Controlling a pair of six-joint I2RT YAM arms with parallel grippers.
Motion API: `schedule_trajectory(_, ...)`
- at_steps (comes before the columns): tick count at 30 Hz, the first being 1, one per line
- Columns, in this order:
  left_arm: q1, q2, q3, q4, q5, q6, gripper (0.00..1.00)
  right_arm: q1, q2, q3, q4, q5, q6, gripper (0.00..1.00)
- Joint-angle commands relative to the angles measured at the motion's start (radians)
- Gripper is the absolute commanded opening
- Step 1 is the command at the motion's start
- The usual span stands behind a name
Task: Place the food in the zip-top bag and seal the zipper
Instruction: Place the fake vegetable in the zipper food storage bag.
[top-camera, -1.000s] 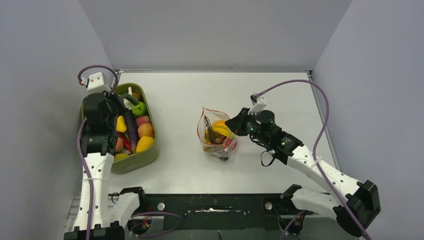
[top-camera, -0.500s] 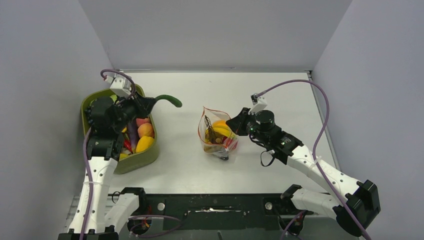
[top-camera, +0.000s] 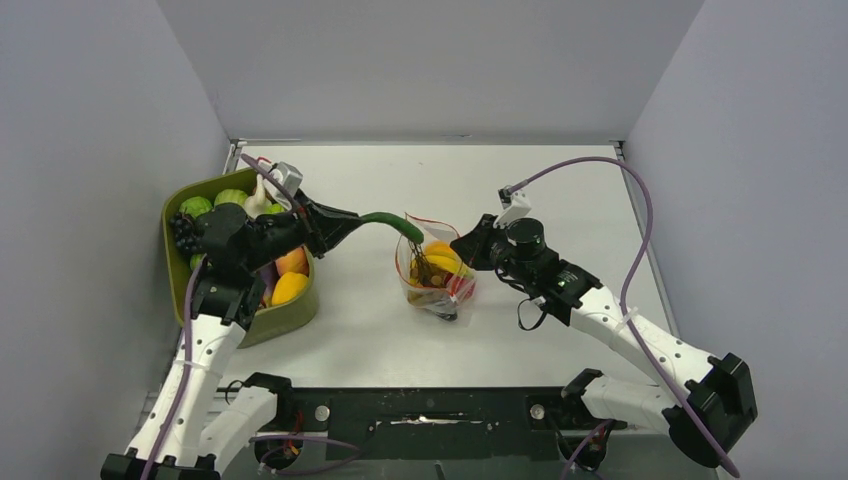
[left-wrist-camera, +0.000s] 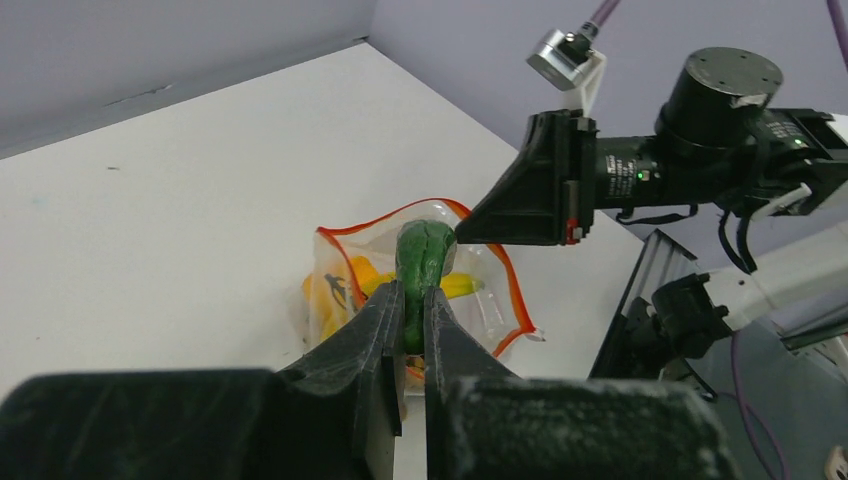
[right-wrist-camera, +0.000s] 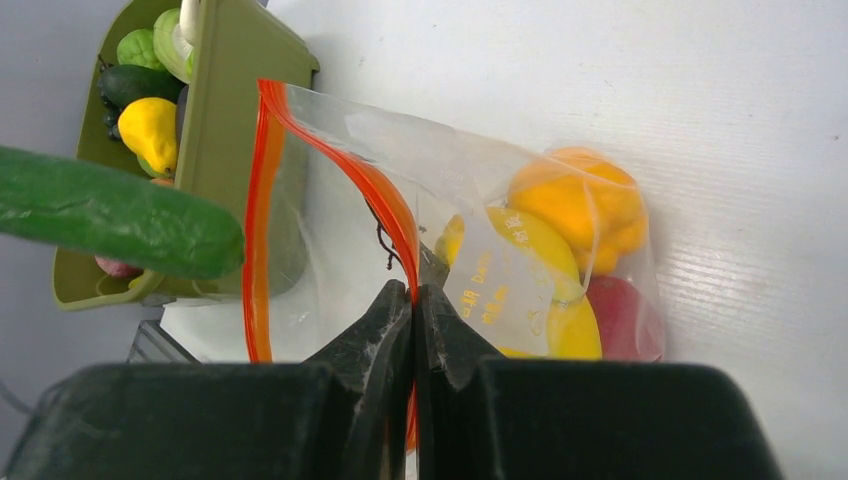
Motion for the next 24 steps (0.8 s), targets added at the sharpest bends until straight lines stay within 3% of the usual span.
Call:
schedule_trajectory(1, -0.059, 0.019, 0.036, 0.059, 0.067, 0.05, 0.0, -0.004, 0.007, 0.047, 0.056, 0.005, -0.02, 0.0)
schedule_trajectory(24, -0.333, 0.295, 0.248, -0.259, -0.106, 0.23, 0.0, -0.004, -0.031, 0.033, 0.06, -0.013, -0.029, 0.0)
